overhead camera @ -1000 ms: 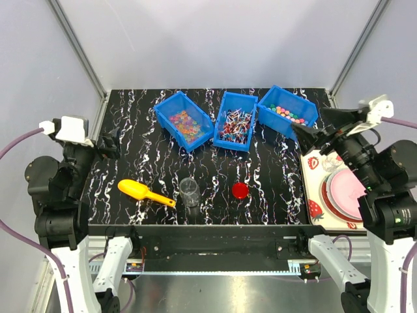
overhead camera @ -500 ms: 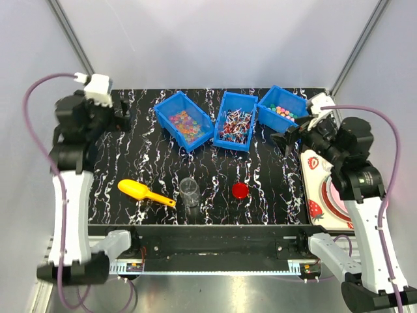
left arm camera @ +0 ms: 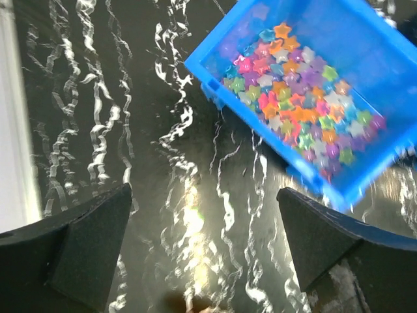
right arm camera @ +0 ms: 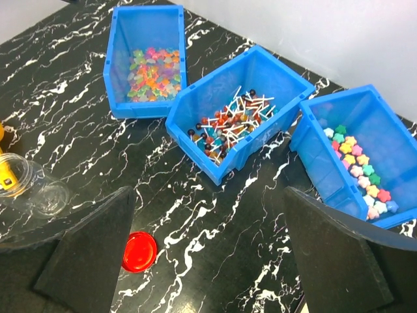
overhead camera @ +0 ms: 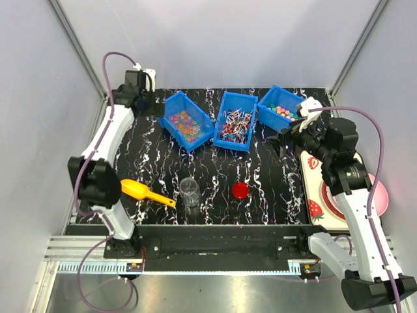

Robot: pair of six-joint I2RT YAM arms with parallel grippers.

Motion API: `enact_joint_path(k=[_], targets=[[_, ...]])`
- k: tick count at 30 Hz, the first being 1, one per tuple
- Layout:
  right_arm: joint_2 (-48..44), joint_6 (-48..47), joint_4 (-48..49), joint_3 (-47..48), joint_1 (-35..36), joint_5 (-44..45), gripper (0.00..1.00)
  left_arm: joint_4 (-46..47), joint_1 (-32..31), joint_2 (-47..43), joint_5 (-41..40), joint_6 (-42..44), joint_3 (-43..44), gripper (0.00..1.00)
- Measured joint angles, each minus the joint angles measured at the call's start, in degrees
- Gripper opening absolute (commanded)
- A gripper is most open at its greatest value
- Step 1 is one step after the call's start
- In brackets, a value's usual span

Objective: Pack the candies
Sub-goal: Move the storage box to the center of the board.

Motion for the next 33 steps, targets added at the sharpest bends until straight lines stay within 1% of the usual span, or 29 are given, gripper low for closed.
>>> enact_joint_path(k=[6, 11, 24, 33], targets=[[0.85, -0.09, 0.87, -1.33, 0.0, -0.17, 1.0, -1.81, 0.02, 12.39, -0.15, -4.28, 7.21, 0.99], [1.7, -0.09, 1.11, -1.57, 0.0, -0.26, 1.0, -2.97, 0.02, 18.69, -0.13, -6.23, 9.86, 0.99], [1.79, -0.09, 1.33, -2.01, 0.0, -0.7, 1.0, -3.74, -0.09, 26.14, -0.83, -8.59, 16.87, 0.99], [1.79, -0.09, 1.33, -2.4, 0.0, -1.31, 1.0, -3.98, 0.22, 27.98, -2.14, -9.11, 17.14, 0.98]])
